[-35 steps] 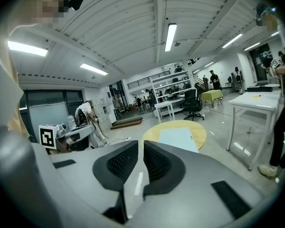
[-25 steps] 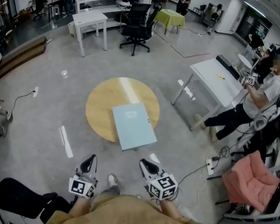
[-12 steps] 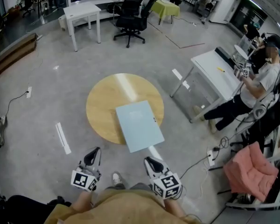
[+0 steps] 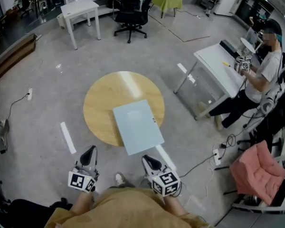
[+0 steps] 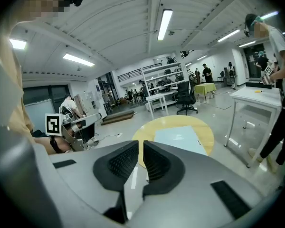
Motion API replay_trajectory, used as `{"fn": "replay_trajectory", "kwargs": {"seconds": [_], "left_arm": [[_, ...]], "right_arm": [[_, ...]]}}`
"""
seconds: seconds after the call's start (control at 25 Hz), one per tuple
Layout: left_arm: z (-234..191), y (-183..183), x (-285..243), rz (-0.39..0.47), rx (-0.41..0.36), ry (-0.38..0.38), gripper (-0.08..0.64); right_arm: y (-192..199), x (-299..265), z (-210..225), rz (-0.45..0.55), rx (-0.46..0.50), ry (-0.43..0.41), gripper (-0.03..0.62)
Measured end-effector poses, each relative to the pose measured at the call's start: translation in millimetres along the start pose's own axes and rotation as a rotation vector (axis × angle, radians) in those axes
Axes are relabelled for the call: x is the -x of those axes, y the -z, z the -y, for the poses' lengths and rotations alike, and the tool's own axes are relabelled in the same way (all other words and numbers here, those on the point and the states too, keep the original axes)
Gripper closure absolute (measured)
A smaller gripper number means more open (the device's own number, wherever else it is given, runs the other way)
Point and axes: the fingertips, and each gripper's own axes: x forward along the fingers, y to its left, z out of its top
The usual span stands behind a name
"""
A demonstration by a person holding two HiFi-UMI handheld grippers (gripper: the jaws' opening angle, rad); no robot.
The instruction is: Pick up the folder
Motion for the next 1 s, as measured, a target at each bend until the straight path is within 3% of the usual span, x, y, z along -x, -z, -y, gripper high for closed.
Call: {"fn": "replay_trajectory", "kwargs": {"seconds": [0.24,0.4,0.64,0.8,1.0], "left_arm": [[6.8,-9.4,-19.1,0.005,-0.028,-0.017,0.557],[6.4,-13.0,-26.5,0.000,-0.033,-0.021,0.557],[5.1,-1.6,-29.6,-0.040,-0.032,-0.023,0.557],[4.0,1.7,-27.5,-0.051,-0.031,-0.031,0.557],[4.0,5.7,-22.6,-0.072,-0.038,-0.035,0.557]], "right_arm": [[-4.7,-8.1,27.5,0.004,-0.010,-0.028,0.569],[4.7,-19.8,28.7,-0.022,-0.092,-0.097,0.569],[27.6,-36.0,18.4,-0.076,-0.310,-0.274,0.458],[54.2,-48.0,19.9,-0.089,-0.581,-0.390,0.377],[92.4,-65.9,40.2,-0.079,-0.814,-0.400,0.334]]}}
